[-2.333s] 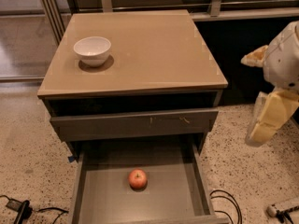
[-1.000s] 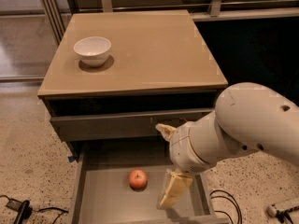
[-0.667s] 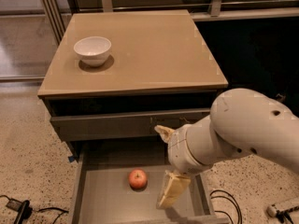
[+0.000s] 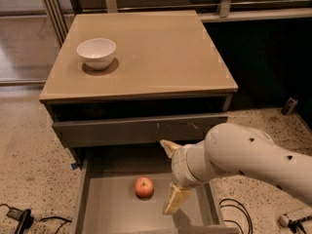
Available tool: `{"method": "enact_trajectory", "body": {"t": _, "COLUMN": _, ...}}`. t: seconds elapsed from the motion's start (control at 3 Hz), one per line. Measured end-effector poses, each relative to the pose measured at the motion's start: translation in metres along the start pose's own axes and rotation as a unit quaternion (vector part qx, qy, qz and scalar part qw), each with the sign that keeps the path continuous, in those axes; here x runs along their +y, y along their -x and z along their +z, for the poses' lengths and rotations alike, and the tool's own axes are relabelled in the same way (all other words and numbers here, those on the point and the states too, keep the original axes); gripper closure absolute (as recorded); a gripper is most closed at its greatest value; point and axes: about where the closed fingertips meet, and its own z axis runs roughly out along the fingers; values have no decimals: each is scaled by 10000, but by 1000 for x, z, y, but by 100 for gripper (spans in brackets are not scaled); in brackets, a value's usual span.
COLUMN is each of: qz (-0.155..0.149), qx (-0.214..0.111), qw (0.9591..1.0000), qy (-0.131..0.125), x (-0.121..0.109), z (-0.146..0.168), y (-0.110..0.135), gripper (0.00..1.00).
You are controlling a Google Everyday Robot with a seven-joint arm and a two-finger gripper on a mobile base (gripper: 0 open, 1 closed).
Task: Pick apple from middle drawer and place on counter
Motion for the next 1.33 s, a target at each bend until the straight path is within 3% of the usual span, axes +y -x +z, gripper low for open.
{"method": "enact_trajectory", "body": {"t": 0.33, "qz": -87, "qx": -251, "qw": 9996, "qy": -88, "x": -6, "z": 44, "y": -14, "gripper": 0}}
{"method": "enact_trajectory", "body": {"t": 0.67, "qz": -160, "qx": -521, "qw": 9985, "qy": -18, "x": -18, "z": 84, "y": -25, "gripper": 0}}
{"method": "enact_trajectory", "body": {"t": 1.0, "qz": -50, "qx": -769, "qw": 9968, "qy": 189, "x": -18, "z": 123, "y": -42, "gripper": 0}}
{"method": "enact_trajectory", "body": {"t": 1.33, "qz": 316, "qx": -844, "qw": 9952, "qy": 388, "x": -14, "z": 150, "y": -60, "gripper": 0}}
